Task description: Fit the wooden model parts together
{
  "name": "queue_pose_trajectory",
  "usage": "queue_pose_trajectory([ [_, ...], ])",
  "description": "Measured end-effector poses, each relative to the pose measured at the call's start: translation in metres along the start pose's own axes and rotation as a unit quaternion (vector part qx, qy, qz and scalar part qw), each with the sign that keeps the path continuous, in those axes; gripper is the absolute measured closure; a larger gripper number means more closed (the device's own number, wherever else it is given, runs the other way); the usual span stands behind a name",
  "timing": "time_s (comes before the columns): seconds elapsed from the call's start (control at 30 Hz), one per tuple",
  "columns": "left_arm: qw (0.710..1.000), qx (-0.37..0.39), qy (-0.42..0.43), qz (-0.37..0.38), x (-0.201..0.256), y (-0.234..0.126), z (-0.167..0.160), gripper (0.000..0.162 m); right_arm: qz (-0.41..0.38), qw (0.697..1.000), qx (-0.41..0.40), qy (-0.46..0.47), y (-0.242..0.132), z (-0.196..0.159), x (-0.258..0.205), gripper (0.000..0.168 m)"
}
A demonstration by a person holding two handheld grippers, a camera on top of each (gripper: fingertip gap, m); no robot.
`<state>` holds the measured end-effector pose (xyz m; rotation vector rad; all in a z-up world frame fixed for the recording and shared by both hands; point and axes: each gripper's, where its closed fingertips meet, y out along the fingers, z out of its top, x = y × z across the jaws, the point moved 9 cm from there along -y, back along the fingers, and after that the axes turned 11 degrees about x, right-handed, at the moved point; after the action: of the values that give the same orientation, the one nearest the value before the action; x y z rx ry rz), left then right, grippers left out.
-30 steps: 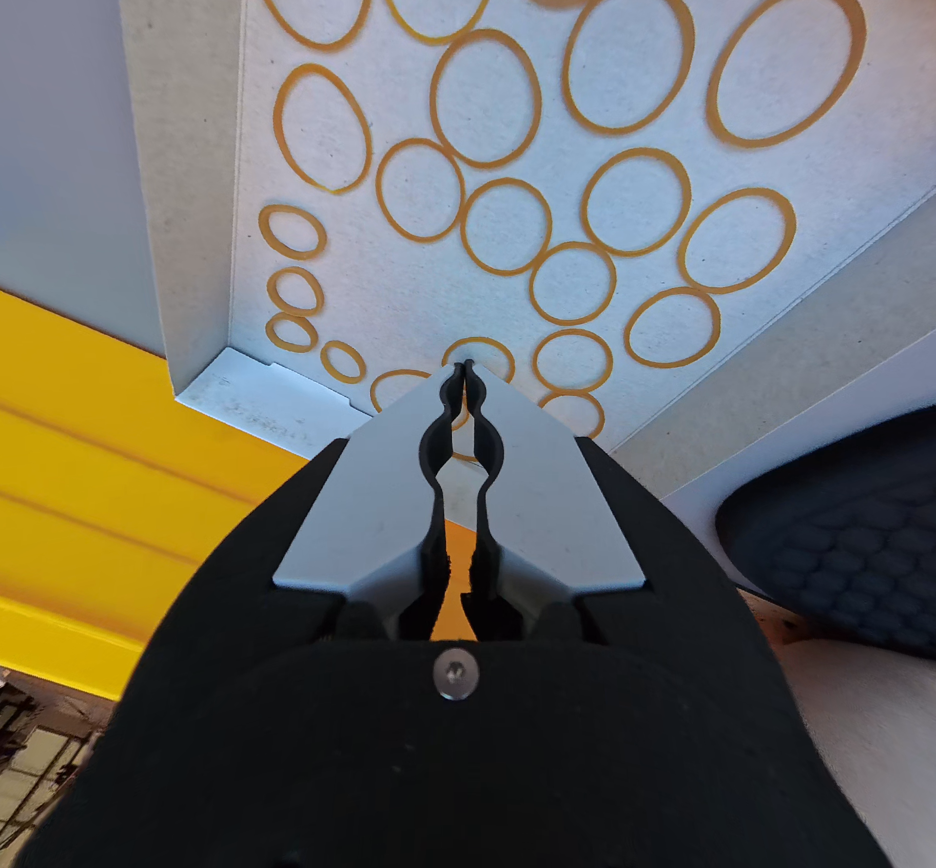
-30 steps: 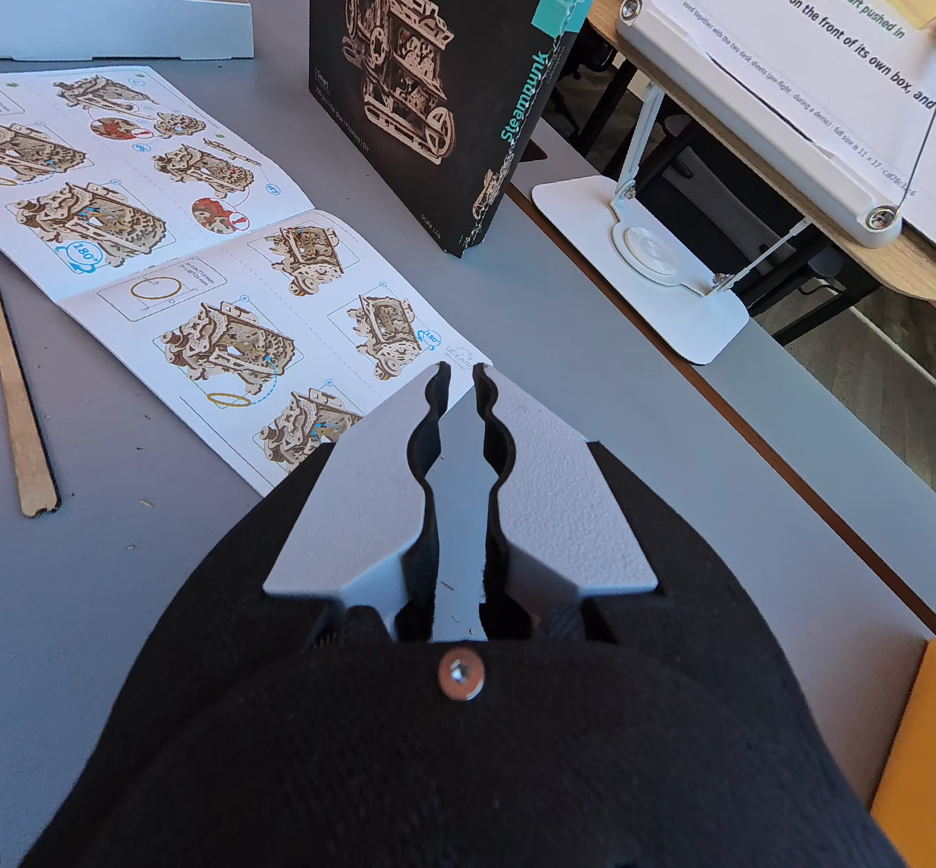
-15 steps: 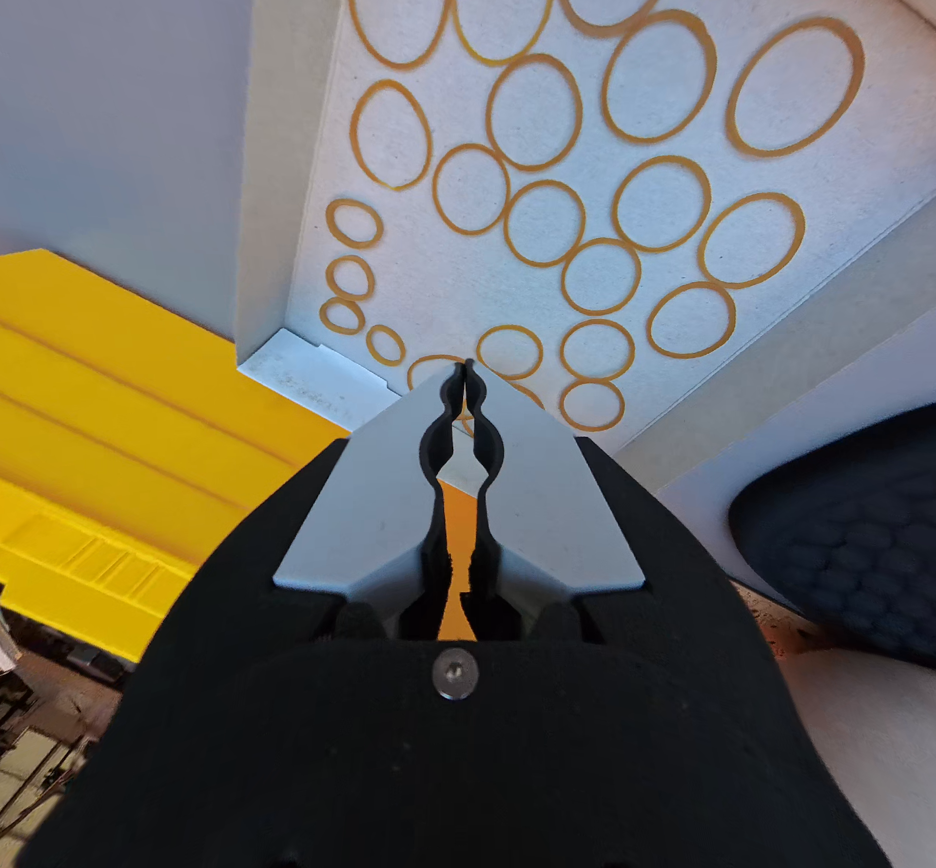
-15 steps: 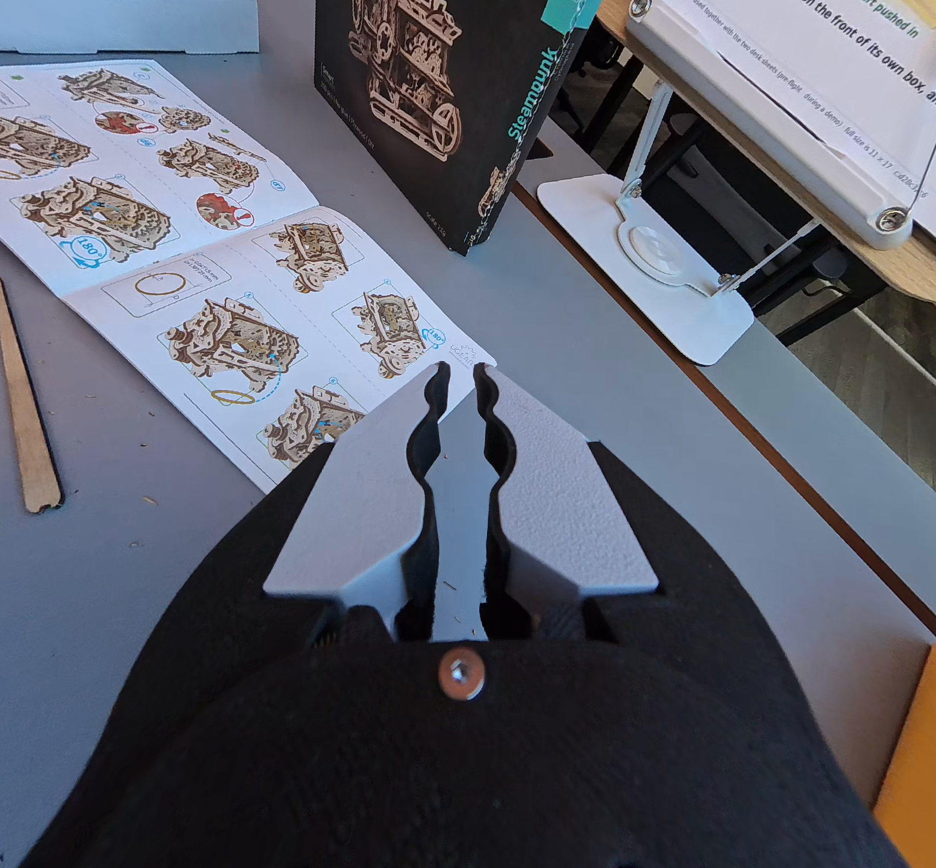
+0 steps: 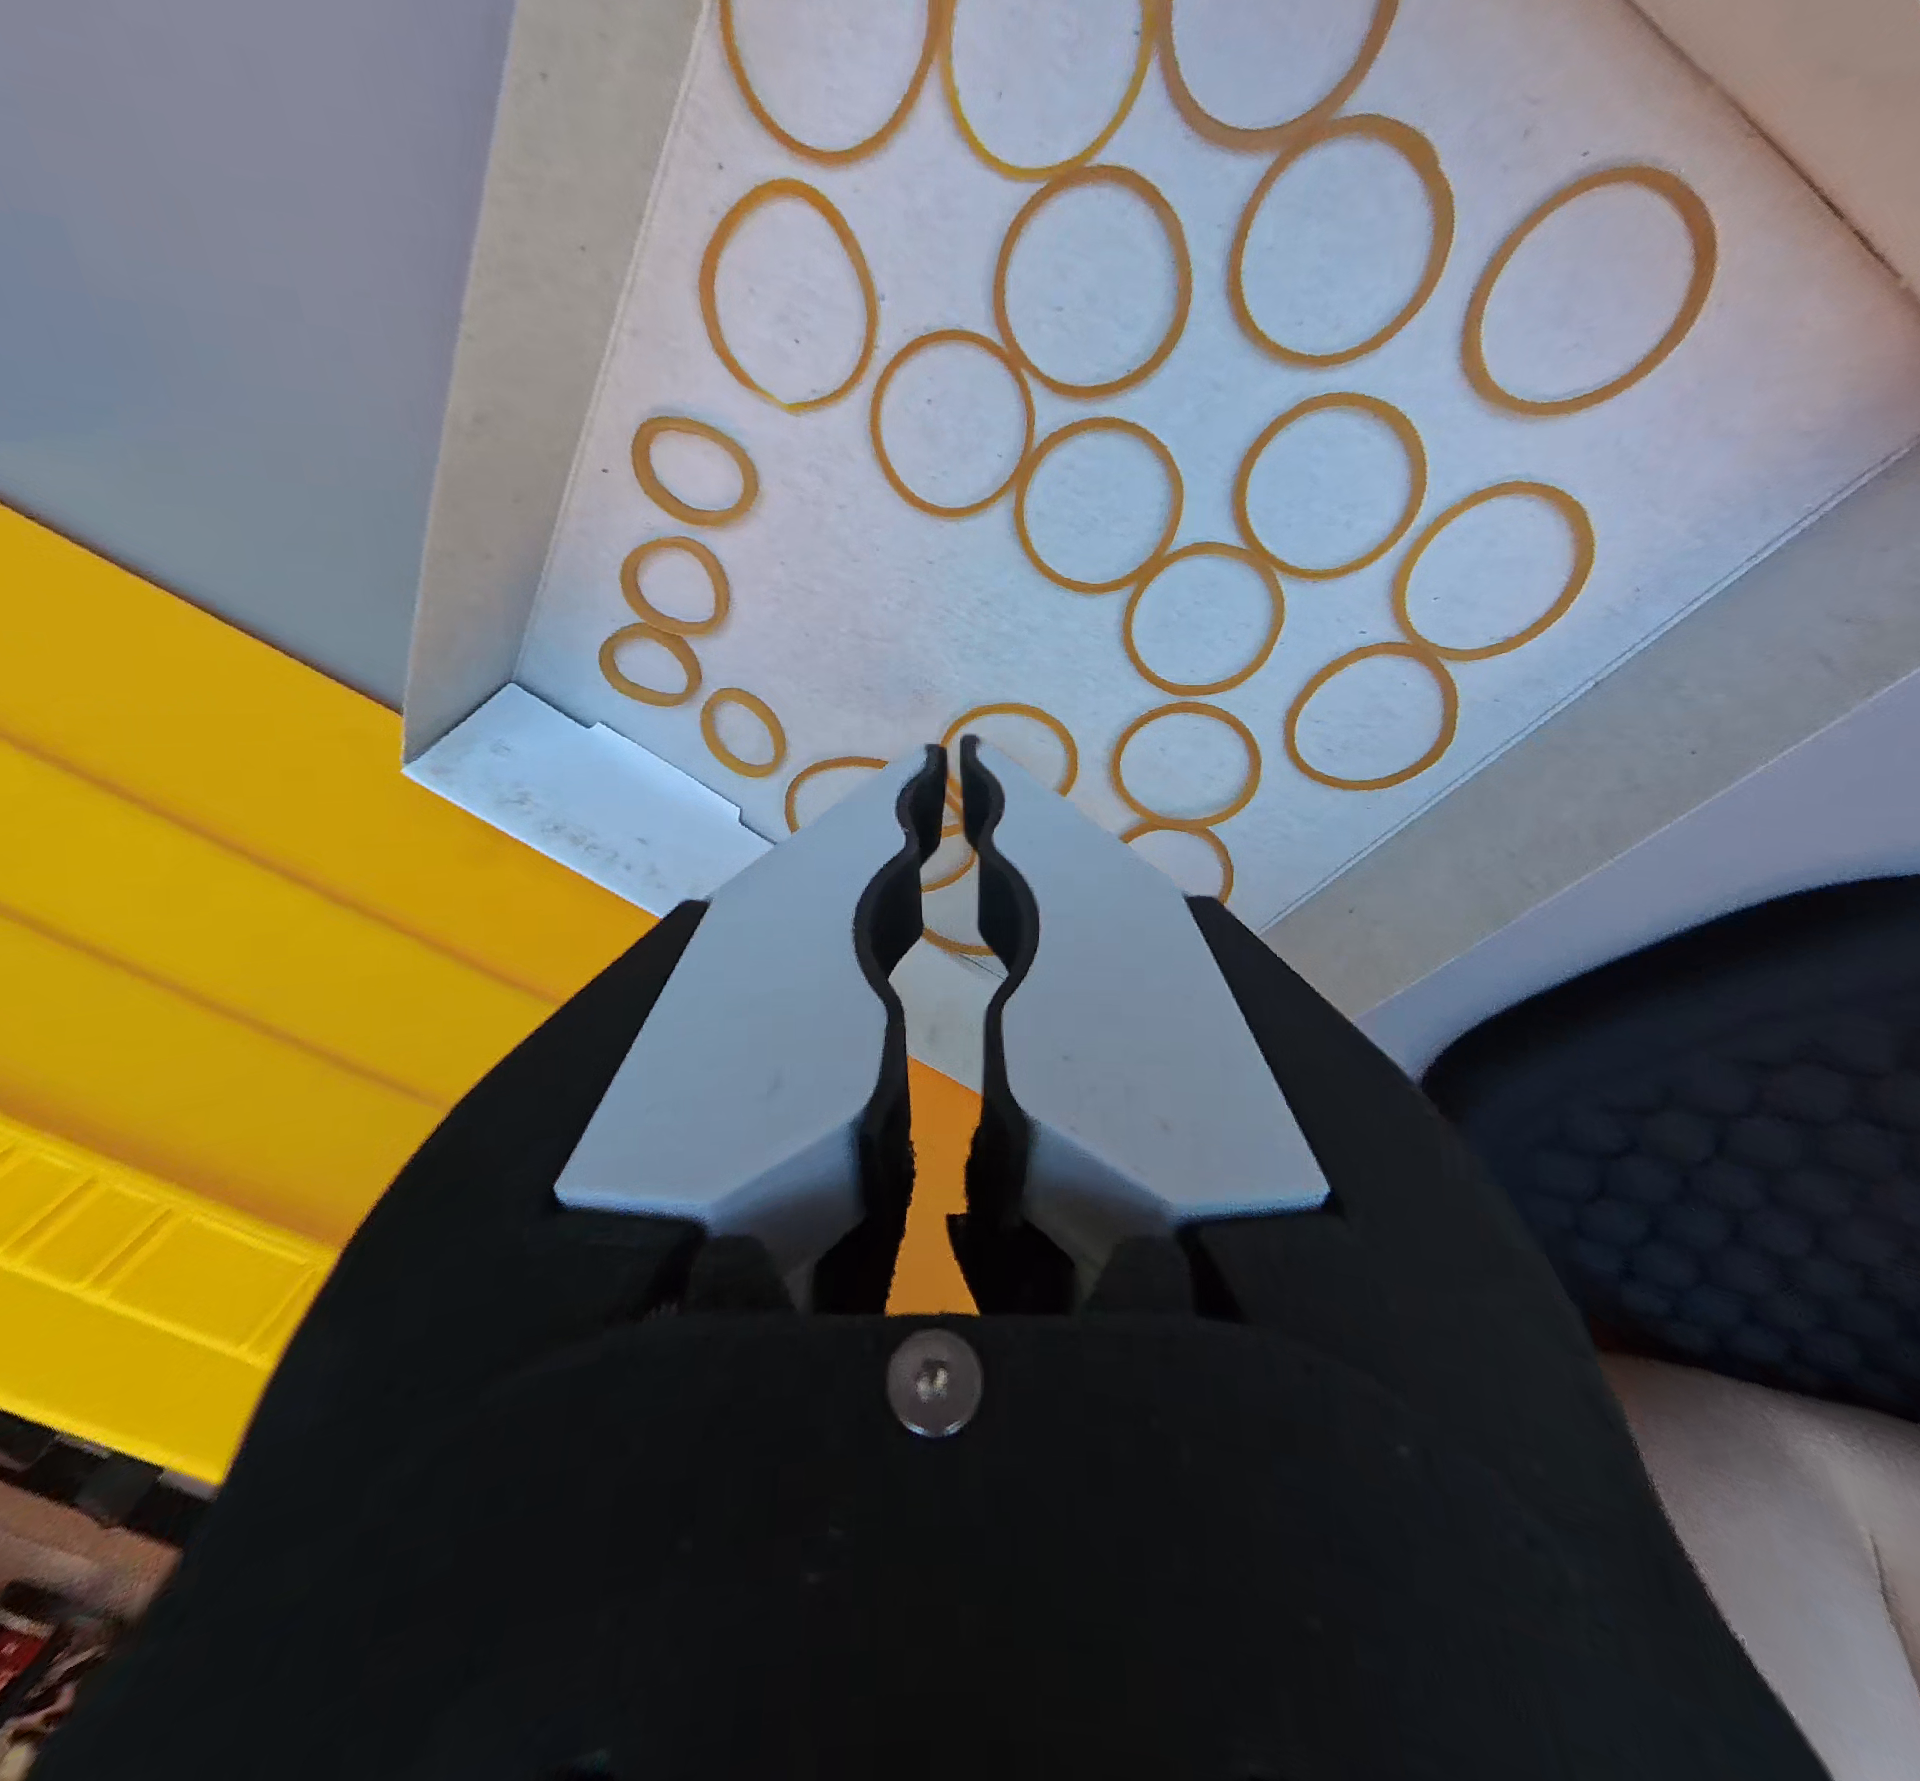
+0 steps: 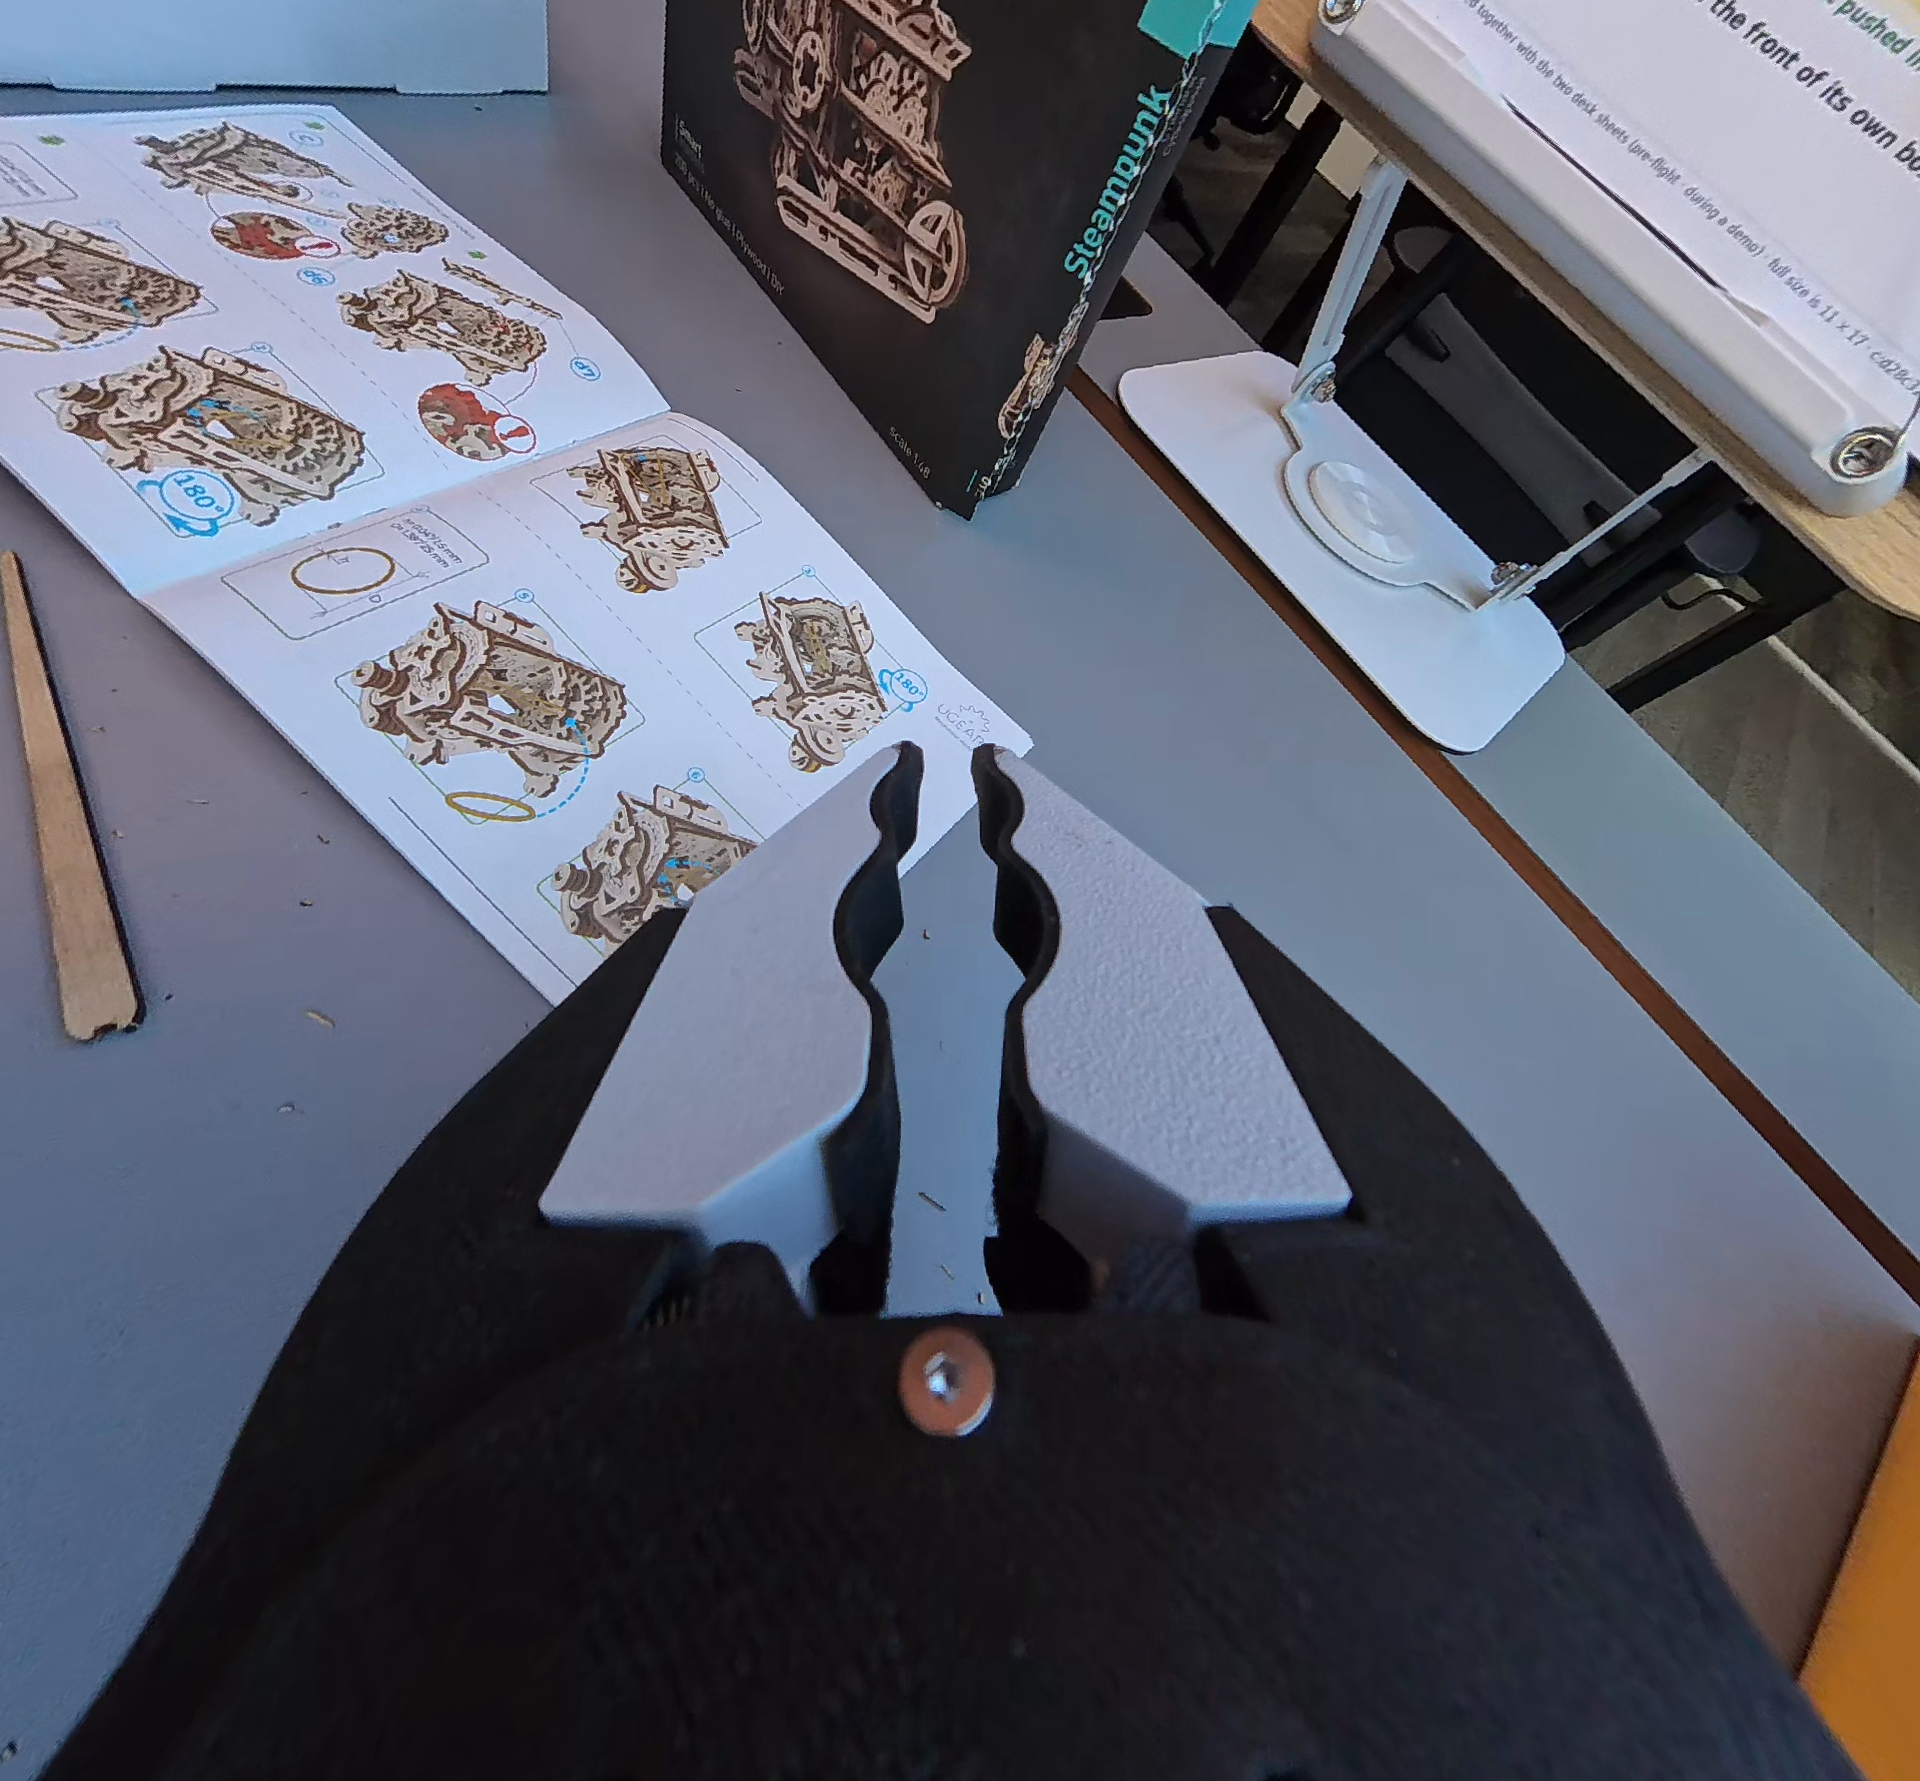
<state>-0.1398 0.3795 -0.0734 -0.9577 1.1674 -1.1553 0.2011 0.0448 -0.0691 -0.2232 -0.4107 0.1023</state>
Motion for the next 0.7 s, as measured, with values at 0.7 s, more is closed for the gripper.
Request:
queue_pose_trajectory([
  [0.7, 0.987, -0.031, -0.140, -0.076, 0.013, 0.001, 0.006, 0.141, 0.004, 1.000, -0.001, -0.002, 0.000, 0.000, -0.001, 0.159],
])
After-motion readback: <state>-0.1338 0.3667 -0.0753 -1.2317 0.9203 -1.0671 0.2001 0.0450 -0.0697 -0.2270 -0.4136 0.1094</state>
